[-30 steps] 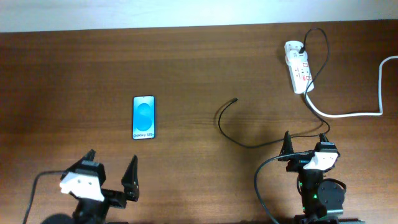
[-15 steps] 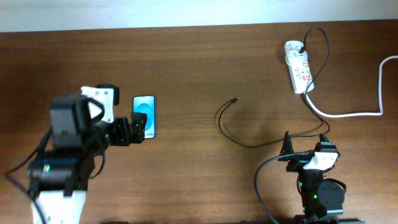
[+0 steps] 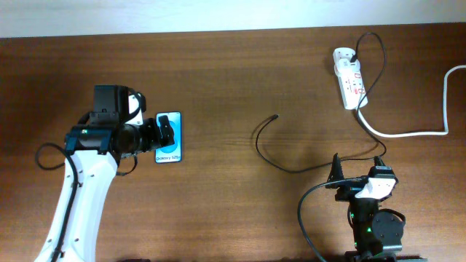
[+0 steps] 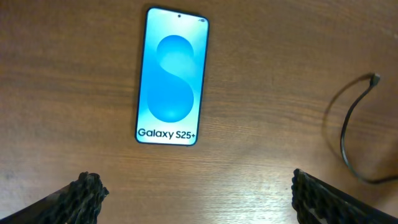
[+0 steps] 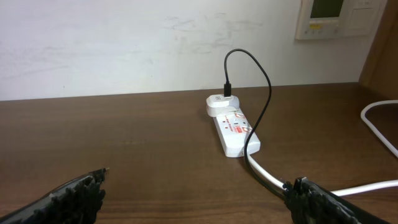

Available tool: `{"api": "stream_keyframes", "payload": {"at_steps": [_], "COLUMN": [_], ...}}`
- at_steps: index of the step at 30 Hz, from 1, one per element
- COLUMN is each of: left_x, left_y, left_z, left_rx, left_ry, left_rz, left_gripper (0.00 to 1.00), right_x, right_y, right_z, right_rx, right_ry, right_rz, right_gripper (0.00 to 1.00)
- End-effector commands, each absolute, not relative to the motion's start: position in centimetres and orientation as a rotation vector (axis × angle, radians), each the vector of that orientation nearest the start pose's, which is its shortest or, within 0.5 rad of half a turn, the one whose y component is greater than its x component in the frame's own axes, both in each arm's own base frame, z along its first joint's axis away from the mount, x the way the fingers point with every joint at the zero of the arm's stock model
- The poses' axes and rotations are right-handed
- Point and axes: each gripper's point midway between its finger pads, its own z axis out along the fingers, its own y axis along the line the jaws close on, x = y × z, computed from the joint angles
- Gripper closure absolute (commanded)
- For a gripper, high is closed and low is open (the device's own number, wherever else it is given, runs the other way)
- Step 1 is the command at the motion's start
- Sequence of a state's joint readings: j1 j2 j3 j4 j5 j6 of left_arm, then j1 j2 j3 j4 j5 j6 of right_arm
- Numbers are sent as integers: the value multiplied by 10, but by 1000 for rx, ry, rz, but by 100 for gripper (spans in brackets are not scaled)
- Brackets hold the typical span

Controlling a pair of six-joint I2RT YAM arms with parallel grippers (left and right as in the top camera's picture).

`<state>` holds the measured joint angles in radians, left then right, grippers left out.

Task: Plug charger to phone and switch on socket
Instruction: 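Move the left gripper forward over the blue-screen phone, then lower the left gripper onto the phone's top edge and close it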

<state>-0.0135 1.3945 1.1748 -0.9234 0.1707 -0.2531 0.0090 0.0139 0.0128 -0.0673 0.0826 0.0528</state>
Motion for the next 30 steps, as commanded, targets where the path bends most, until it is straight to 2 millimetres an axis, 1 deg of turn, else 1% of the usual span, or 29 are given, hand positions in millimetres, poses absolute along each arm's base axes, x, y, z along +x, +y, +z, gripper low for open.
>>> {"api": "stream_keyframes", "payload": {"at_steps": [1, 11, 18, 20, 22, 24, 27, 28, 30], "left_x": [327, 327, 335, 336, 339, 342, 342, 343, 345], "left_y": [-29, -29, -31, -35, -46, -51, -55, -55, -58], "left_z": [157, 156, 160, 161, 163, 163, 159, 155, 144], "left_rx": [-416, -415, -404, -386, -334, -287, -221, -207, -189], "left_ry": [2704, 2704, 2672, 2669, 2656, 2643, 2641, 2645, 2668], "left_rz": [-310, -310, -320, -325, -326, -245, -72, -14, 22], "left_gripper": [1, 1, 1, 1, 1, 1, 1, 1, 1], "right_x": [246, 246, 246, 246, 246, 246, 246, 246, 246], "right_y": [-14, -14, -14, -14, -14, -14, -14, -14, -14], "right_z": [157, 157, 157, 157, 157, 157, 157, 157, 157], "right_rx": [115, 115, 115, 115, 115, 115, 115, 115, 115], "right_ry": [1639, 1639, 1639, 1639, 1639, 1639, 1639, 1639, 1639], "right_rz": [-24, -24, -24, -24, -24, -24, -24, -24, -24], "right_gripper": [2, 2, 2, 2, 2, 2, 2, 2, 2]}}
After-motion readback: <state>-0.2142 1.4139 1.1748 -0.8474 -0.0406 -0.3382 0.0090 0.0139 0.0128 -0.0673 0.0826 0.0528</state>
